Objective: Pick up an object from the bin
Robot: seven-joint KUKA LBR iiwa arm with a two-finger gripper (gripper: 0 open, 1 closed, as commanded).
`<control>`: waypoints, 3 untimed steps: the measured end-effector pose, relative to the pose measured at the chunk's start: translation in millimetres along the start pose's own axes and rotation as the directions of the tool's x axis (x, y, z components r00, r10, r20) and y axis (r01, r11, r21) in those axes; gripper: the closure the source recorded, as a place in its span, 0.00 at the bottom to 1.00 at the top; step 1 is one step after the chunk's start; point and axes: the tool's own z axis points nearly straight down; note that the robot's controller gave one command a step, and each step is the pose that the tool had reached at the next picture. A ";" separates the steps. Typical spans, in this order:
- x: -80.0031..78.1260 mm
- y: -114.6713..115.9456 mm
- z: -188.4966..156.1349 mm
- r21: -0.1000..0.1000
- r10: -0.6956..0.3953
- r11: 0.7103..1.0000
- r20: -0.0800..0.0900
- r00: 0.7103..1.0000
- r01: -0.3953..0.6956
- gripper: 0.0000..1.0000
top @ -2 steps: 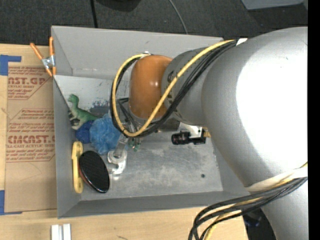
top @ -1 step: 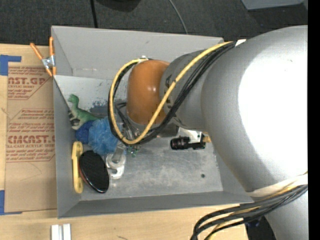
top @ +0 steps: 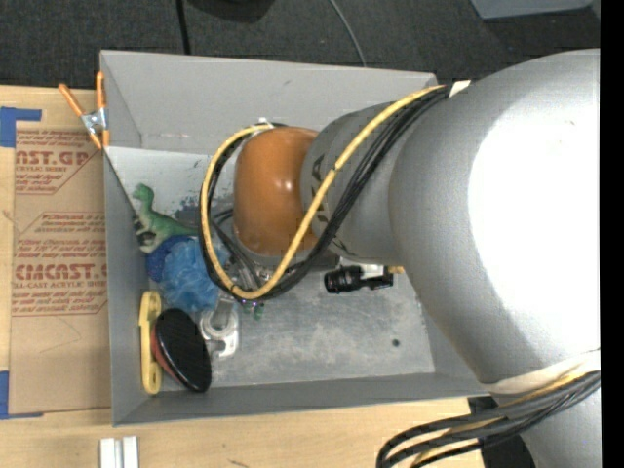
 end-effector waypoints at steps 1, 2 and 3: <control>-4.3 -19.2 -10.0 -0.002 0.157 0.988 -0.005 0.988 -0.157 1.00; -13.0 -29.0 -15.8 0.001 0.232 0.973 -0.002 0.973 -0.232 1.00; 1.7 -22.0 15.9 -0.001 0.166 0.986 -0.003 0.986 -0.166 1.00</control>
Offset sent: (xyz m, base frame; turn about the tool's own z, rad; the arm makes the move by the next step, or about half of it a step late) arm 0.0127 -0.0114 0.0255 0.1130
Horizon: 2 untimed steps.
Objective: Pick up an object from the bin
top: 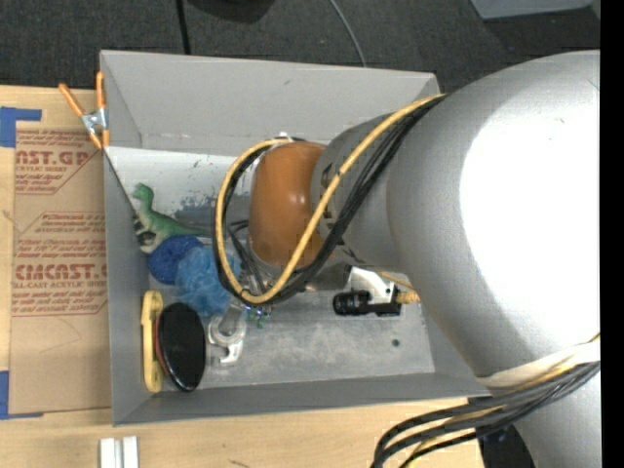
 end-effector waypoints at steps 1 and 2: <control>-3.9 2.0 16.0 0.002 -0.117 0.993 -0.001 0.993 0.117 1.00; 0.2 -22.9 7.0 0.000 0.034 0.999 0.000 0.999 -0.034 1.00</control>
Offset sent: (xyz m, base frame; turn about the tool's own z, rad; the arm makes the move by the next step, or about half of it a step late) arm -0.0253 -0.0398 0.0035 0.1431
